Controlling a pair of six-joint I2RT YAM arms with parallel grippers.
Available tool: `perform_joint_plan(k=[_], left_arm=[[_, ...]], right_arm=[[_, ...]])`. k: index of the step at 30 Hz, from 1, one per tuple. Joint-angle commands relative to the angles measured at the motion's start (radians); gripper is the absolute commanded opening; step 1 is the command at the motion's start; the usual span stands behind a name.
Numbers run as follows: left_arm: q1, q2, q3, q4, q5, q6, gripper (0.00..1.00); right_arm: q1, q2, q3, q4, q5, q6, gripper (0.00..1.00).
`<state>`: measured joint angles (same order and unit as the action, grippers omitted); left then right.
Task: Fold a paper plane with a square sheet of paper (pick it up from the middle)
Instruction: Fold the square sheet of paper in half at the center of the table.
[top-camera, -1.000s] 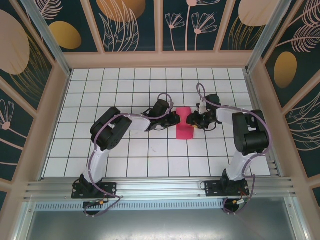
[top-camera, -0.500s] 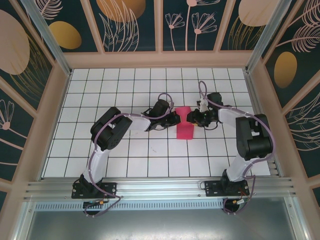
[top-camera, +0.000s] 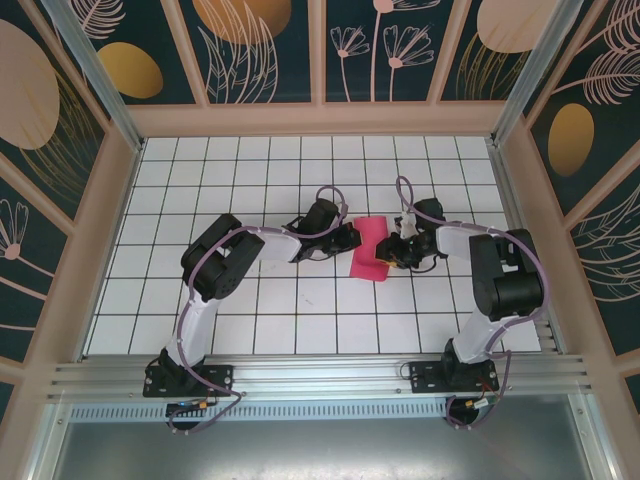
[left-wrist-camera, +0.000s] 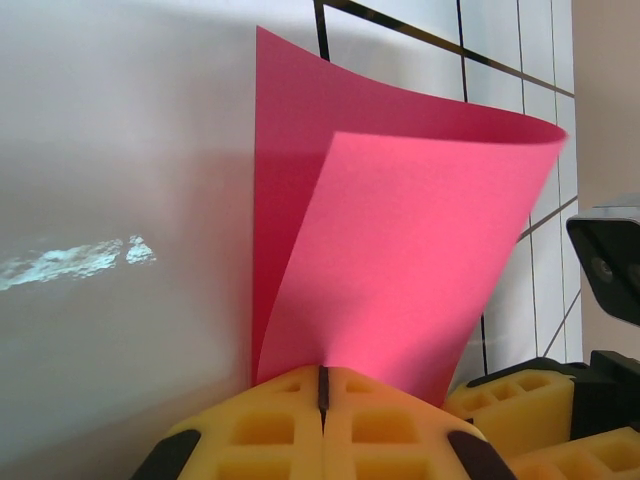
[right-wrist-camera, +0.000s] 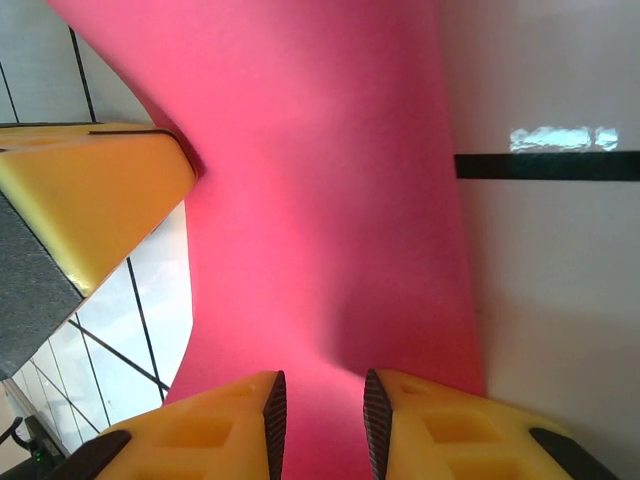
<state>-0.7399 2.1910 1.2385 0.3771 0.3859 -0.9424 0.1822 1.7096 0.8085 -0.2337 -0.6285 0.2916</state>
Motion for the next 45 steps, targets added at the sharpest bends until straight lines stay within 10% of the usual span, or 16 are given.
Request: perform_joint_plan(k=[1, 18, 34, 45], left_arm=[[-0.006, 0.070, -0.001, -0.098, -0.004, 0.031, 0.08], [-0.007, 0.005, 0.054, -0.101, 0.016, 0.073, 0.14], [-0.006, -0.019, 0.089, -0.112, 0.018, 0.106, 0.24], [-0.005, -0.173, -0.071, -0.015, -0.055, 0.075, 0.55]], right_arm=[[-0.005, 0.029, -0.008, 0.000, 0.048, -0.011, 0.32], [-0.015, -0.135, 0.010, -0.038, 0.214, 0.050, 0.61], [-0.015, -0.057, 0.007, 0.057, 0.079, 0.076, 0.38], [-0.014, -0.038, 0.012, 0.058, 0.094, 0.084, 0.35]])
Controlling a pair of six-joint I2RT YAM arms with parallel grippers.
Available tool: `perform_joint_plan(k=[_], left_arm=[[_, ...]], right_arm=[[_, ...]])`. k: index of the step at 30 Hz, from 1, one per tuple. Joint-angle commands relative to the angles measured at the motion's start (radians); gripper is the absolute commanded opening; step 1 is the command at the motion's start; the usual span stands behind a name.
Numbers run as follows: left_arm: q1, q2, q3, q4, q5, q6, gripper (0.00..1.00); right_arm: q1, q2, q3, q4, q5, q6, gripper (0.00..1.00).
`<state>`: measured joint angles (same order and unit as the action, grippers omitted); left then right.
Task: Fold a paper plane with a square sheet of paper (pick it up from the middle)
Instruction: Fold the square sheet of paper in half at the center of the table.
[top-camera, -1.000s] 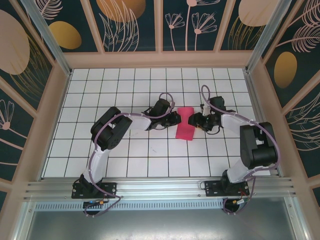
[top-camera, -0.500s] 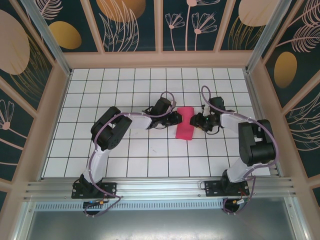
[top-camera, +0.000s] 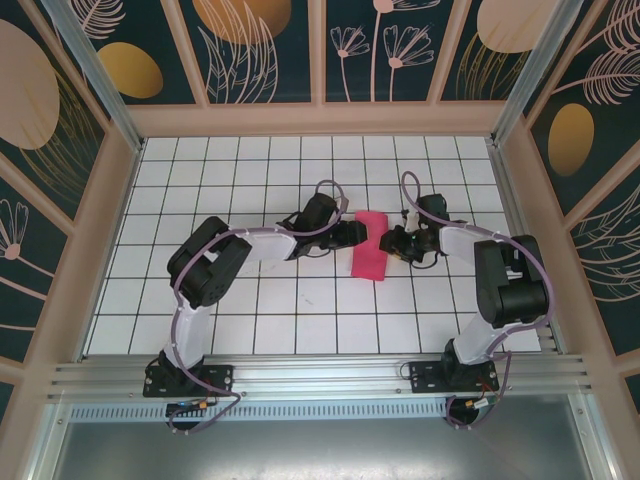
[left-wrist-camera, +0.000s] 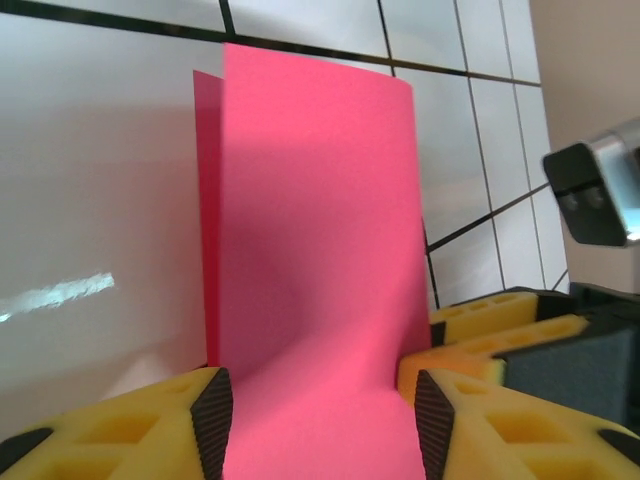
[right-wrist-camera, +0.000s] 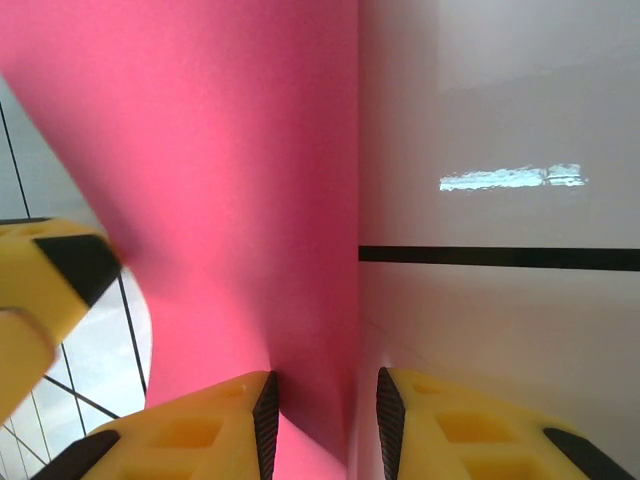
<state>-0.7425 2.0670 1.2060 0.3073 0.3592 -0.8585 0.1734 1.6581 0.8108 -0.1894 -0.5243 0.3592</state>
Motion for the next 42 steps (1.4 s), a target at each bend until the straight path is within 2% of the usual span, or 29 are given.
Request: perform_joint_plan(k=[1, 9, 15, 22, 34, 42], left_arm=[[-0.002, -0.050, -0.045, 0.052, -0.029, -0.013, 0.55], [-0.002, -0.021, -0.070, 0.115, 0.042, -0.057, 0.55], [-0.003, 0.015, -0.061, 0.151, 0.084, -0.083, 0.50], [-0.003, 0.010, -0.053, 0.091, 0.036, -0.058, 0.51], [-0.002, 0.016, -0.007, 0.054, 0.034, -0.025, 0.51], [-0.002, -0.044, 0.010, -0.052, -0.086, 0.022, 0.51]], right_arm=[[-0.005, 0.013, 0.010, 0.016, -0.008, 0.018, 0.35], [-0.005, 0.009, 0.002, 0.032, 0.022, 0.059, 0.36], [-0.005, 0.002, -0.008, 0.048, 0.017, 0.084, 0.37], [-0.005, 0.002, -0.006, 0.041, 0.032, 0.082, 0.37], [0.009, -0.004, -0.016, 0.051, 0.076, 0.115, 0.35], [0.032, 0.011, -0.004, 0.050, 0.108, 0.134, 0.36]])
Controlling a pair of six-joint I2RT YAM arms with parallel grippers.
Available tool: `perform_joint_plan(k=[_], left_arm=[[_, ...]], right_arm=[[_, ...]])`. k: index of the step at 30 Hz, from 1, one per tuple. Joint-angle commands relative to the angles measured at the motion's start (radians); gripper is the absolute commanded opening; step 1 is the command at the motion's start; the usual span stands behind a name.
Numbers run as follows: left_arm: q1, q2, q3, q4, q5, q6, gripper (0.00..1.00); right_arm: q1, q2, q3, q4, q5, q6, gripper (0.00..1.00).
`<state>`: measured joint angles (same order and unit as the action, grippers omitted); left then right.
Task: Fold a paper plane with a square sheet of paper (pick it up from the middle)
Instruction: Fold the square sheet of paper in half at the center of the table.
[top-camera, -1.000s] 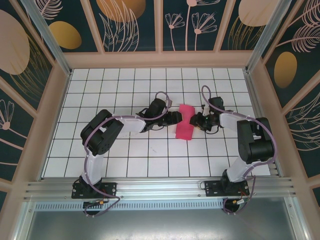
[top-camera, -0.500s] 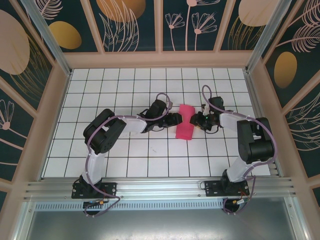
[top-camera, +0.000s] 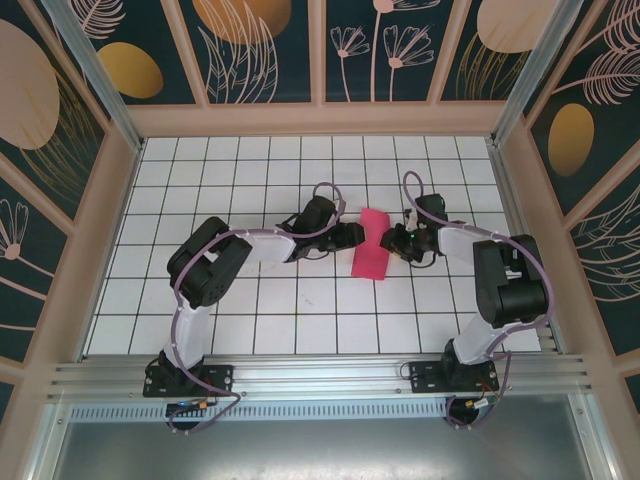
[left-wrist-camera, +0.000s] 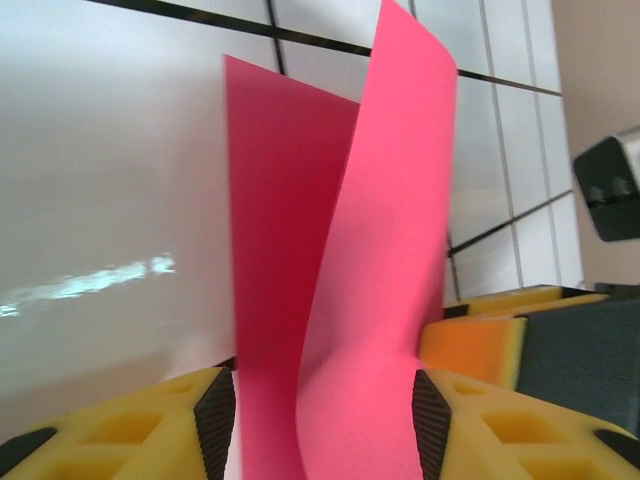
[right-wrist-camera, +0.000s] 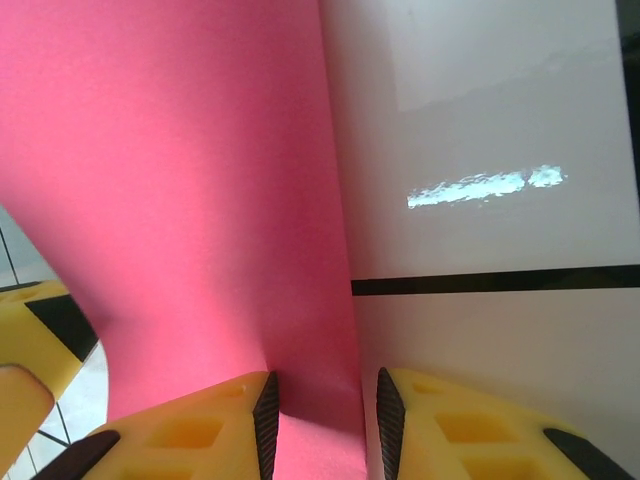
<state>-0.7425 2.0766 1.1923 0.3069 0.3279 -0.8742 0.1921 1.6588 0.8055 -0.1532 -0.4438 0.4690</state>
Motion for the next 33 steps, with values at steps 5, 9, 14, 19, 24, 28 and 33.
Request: perform_joint_plan(k=[5, 9, 14, 19, 24, 28, 33], left_arm=[[-0.003, -0.042, 0.059, -0.060, -0.005, 0.049, 0.45], [-0.003, -0.041, 0.053, -0.049, 0.001, 0.040, 0.45], [-0.003, -0.030, 0.043, -0.044, -0.003, 0.024, 0.48], [-0.003, -0.008, 0.039, -0.030, 0.016, 0.003, 0.49], [-0.003, 0.013, 0.045, -0.039, 0.026, 0.004, 0.46], [-0.003, 0.020, 0.046, -0.042, 0.030, 0.009, 0.46], [-0.003, 0.033, 0.050, -0.030, 0.051, 0.006, 0.45]], right_arm=[[0.030, 0.020, 0.010, 0.008, 0.065, 0.043, 0.36], [0.030, 0.019, 0.007, 0.015, 0.066, 0.051, 0.36], [0.031, 0.014, 0.010, 0.009, 0.073, 0.054, 0.36], [0.030, 0.007, 0.008, 0.008, 0.083, 0.054, 0.36], [0.030, 0.007, 0.007, 0.008, 0.088, 0.059, 0.36], [0.030, -0.003, 0.002, 0.016, 0.092, 0.071, 0.36], [0.030, -0.004, 0.003, 0.020, 0.092, 0.080, 0.37]])
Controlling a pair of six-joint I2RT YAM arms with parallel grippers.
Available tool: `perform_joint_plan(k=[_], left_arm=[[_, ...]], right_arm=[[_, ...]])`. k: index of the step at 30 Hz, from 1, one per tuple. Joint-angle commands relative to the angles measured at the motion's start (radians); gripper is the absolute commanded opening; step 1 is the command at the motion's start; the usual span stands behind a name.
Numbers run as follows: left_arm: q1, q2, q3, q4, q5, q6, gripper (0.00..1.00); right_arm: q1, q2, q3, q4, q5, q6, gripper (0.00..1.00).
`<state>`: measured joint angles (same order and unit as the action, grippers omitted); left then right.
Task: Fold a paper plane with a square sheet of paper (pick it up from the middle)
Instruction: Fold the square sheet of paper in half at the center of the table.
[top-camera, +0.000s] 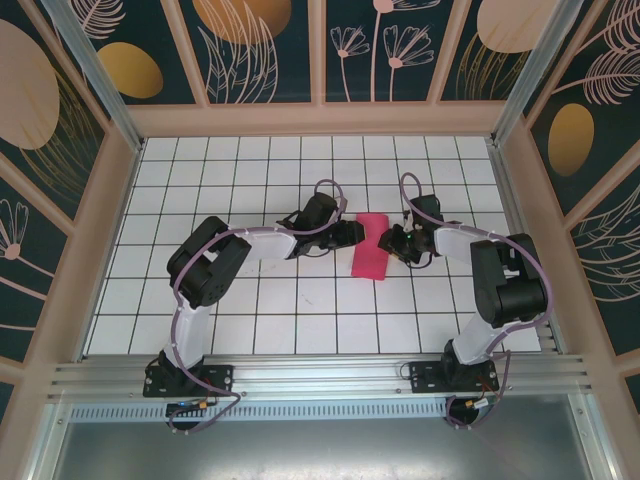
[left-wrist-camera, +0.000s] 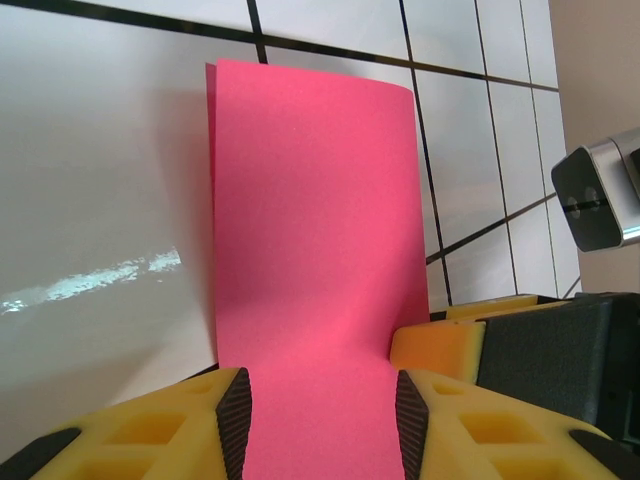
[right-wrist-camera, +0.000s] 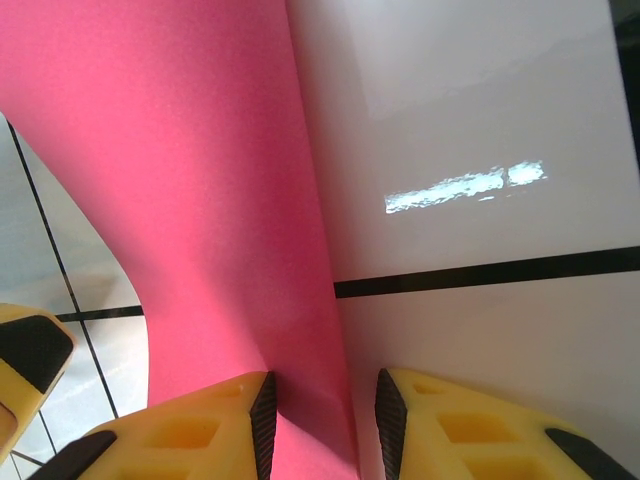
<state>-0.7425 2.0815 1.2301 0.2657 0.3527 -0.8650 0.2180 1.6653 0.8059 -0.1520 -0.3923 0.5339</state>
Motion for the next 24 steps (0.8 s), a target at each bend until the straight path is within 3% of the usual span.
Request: perform_joint_plan(k=[1, 10, 16, 24], left_arm=[[-0.003, 0.031, 0.012, 0.016, 0.026, -0.008, 0.45], [-0.003, 0.024, -0.001, 0.027, 0.006, -0.016, 0.46], [-0.002, 0.029, 0.003, 0.016, 0.007, -0.009, 0.40], [-0.002, 0.043, 0.006, 0.029, 0.025, -0.017, 0.39]], right_arm=[[0.004, -0.012, 0.003, 0.020, 0.038, 0.017, 0.36], [-0.003, -0.034, -0.013, 0.046, 0.021, 0.043, 0.36], [-0.007, -0.035, -0.019, 0.056, 0.017, 0.055, 0.35], [-0.007, -0.033, -0.028, 0.062, 0.023, 0.061, 0.36]])
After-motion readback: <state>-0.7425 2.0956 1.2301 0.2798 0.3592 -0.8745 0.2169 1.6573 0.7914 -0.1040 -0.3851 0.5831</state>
